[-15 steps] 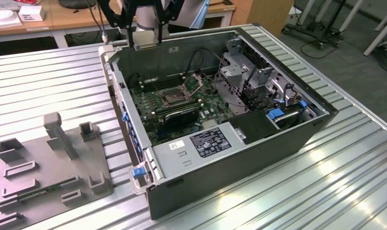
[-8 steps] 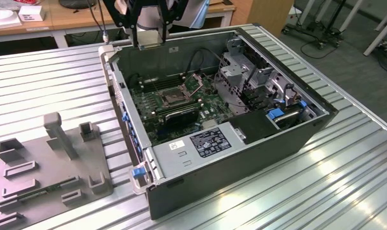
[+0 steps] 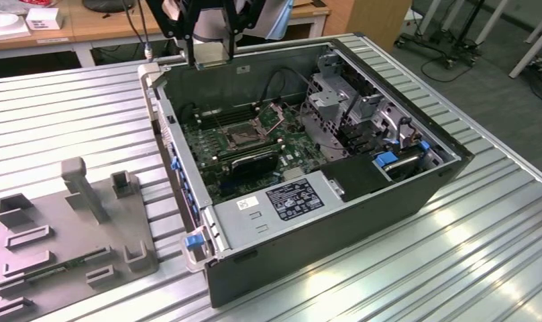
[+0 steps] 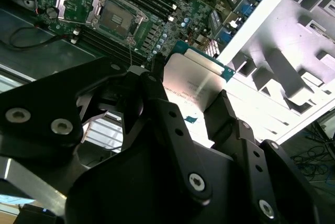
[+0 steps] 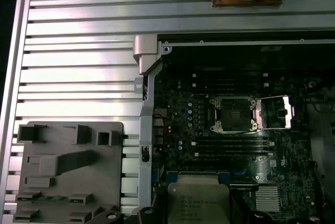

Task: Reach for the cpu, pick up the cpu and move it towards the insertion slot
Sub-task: 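Pick up the cpu and move it towards the insertion slot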

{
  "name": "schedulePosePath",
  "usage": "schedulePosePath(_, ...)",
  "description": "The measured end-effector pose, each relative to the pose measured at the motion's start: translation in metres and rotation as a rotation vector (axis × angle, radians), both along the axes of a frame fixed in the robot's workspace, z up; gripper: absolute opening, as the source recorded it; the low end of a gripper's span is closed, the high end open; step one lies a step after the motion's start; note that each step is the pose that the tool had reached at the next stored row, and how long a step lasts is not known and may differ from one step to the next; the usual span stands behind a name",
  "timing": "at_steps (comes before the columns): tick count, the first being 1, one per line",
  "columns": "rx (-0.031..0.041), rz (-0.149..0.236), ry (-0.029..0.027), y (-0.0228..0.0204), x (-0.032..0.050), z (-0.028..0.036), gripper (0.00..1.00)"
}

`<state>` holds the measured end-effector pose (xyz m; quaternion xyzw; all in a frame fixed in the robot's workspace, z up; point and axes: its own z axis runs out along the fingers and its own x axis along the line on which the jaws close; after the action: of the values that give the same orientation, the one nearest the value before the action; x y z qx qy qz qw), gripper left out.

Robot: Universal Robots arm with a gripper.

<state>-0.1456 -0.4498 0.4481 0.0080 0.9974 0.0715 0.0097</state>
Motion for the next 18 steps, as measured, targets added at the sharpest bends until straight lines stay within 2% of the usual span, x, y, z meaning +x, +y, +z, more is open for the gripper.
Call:
schedulePosePath(7, 0.0001, 0.0, 0.0, 0.0, 0.0029, -0.0001, 0.55)
schedulePosePath(18, 0.0001, 0.0, -0.0001, 0.0001, 0.0187, -0.0004, 0.55)
